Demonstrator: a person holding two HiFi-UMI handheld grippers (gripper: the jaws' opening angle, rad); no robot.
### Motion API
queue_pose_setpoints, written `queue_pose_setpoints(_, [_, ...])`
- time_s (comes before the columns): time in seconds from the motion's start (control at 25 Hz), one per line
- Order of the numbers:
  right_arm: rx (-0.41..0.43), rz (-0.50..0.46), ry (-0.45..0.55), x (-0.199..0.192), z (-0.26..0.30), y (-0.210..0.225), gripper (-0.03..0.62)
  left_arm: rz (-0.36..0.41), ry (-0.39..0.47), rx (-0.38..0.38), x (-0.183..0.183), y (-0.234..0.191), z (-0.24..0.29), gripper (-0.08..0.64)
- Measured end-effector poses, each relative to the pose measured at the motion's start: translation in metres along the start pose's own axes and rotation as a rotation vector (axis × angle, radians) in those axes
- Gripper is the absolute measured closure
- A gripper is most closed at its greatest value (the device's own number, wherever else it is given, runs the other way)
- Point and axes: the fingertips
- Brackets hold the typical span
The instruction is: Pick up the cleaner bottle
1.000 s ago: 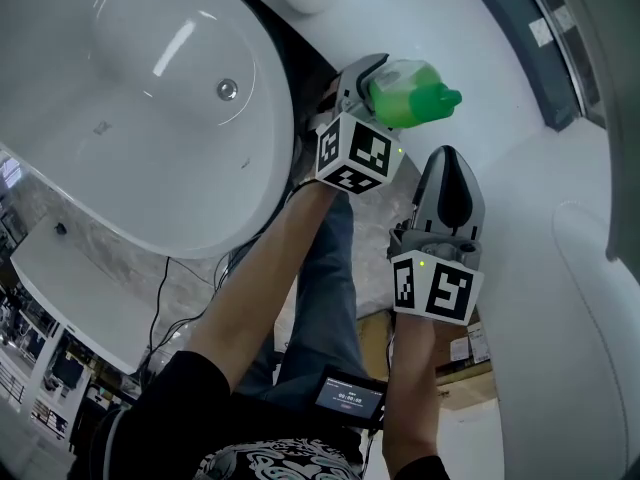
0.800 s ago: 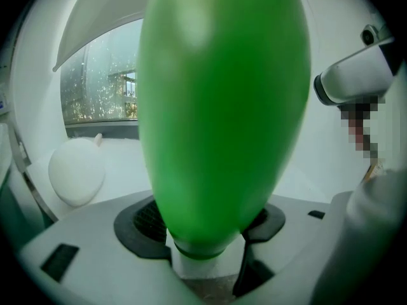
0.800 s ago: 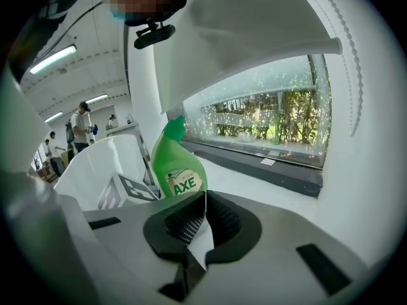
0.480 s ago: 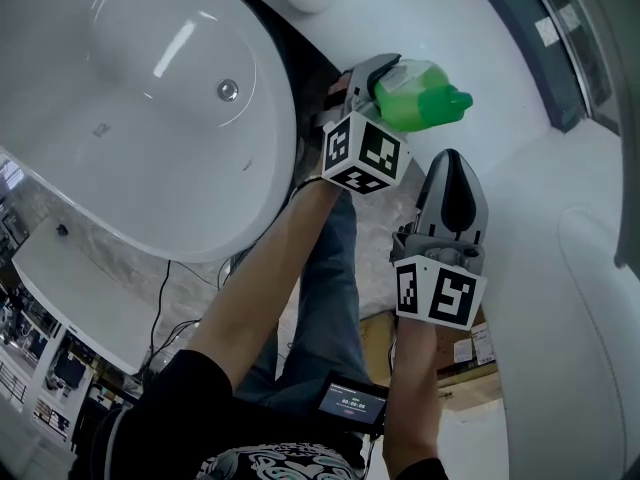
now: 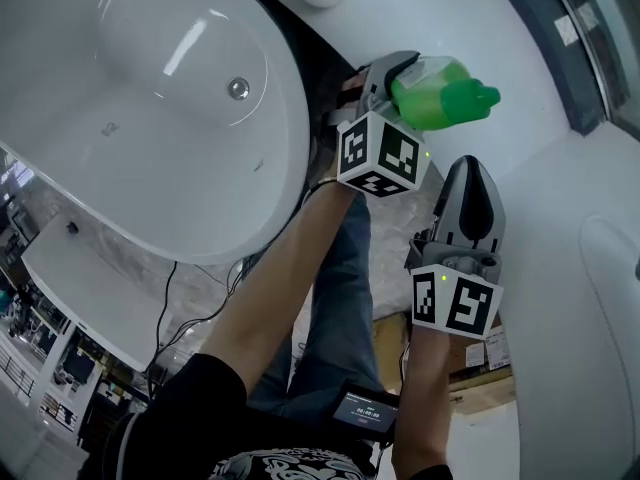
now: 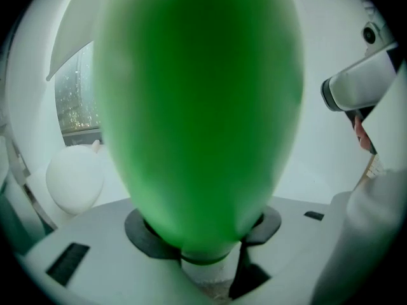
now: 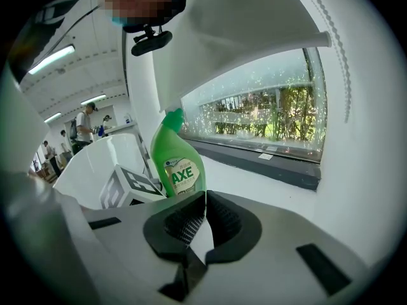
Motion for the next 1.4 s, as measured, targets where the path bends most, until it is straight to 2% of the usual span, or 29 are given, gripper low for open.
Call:
queue_pose_setpoints(0.2, [0.010, -0.001, 0.002, -0.004, 0.000, -0.004, 0.565, 0.012, 0.005, 0.001, -0.002, -0.003, -0.003, 0.344])
queue_pose_setpoints(0.44, [0.014, -0.004, 0.010, -0.001, -0.002, 0.001, 0.565, -0.024, 0.003, -0.031, -0.001, -0.003, -0.002, 0.347])
queue_pose_setpoints(1.0, [0.026, -0.007, 0.014, -0.003, -0.004, -0.001, 0.565, -0.012, 0.032, -0.056, -0.003, 0.000, -0.011, 0.350])
queue_pose_setpoints(1.4, [0.023, -0.009, 0.031, 0.010, -0.011, -0.003, 0.565, -0.031, 0.074, -0.085, 0.017, 0.000, -0.036, 0.349])
Point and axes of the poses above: the fingertips, and each gripper's own axes: z forward along the fingers, y to its right, x out of its top, and after that the axes turned 15 degrees about -y, right-handed
